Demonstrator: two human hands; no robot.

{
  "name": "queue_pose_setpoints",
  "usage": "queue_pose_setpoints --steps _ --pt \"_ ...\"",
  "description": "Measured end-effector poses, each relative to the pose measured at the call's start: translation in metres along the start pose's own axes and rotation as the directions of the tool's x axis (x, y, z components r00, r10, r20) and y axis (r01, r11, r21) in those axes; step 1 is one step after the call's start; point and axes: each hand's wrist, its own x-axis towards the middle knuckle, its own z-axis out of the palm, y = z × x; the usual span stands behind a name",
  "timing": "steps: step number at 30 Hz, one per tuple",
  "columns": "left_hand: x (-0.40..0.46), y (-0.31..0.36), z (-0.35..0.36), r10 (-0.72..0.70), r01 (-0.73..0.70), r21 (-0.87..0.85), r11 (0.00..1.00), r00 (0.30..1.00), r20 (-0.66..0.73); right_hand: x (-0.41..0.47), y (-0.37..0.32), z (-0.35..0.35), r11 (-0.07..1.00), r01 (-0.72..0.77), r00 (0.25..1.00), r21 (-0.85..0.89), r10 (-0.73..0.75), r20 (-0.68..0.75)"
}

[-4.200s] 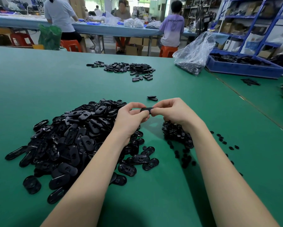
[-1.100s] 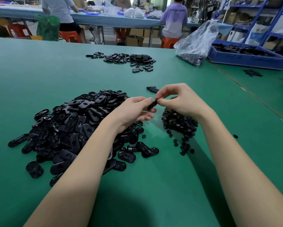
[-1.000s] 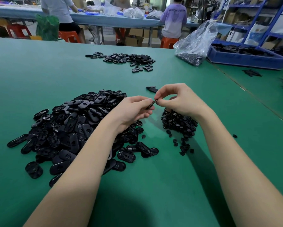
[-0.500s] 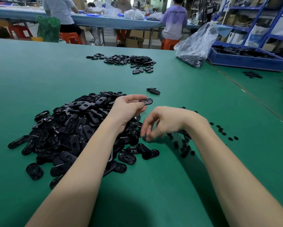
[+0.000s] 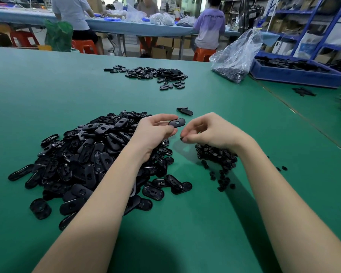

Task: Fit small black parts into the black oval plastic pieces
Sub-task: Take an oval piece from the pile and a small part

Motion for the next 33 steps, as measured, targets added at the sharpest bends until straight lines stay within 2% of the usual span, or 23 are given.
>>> queue_pose_setpoints --steps 5,8,16,28,33 --pt "-0.001 -0.001 0.003 0.008 -0.008 0.024 1.000 1.000 -0.020 0.002 -0.002 0.000 0.979 -0.029 0.968 0.204 0.079 -0.239" --pt "-0.002 -0.001 0.003 0.015 -0.015 0.041 0.999 1.000 -0.010 0.004 -0.003 0.004 0.976 -0.061 0.947 0.209 0.123 -0.298" --pt "-0.003 0.001 0.004 0.023 -0.025 0.053 0.998 0.999 0.023 0.005 -0.004 0.007 0.966 -0.134 0.916 0.219 0.206 -0.346" --pt "-0.004 0.007 -0.005 0.020 -0.030 0.137 0.990 0.997 0.075 0.004 -0.010 0.011 0.969 -0.153 0.909 0.195 0.216 -0.357" --pt "-0.003 0.014 -0.012 -0.004 -0.001 0.052 0.999 0.995 0.102 0.003 -0.011 0.010 0.951 -0.138 0.920 0.278 0.227 -0.320"
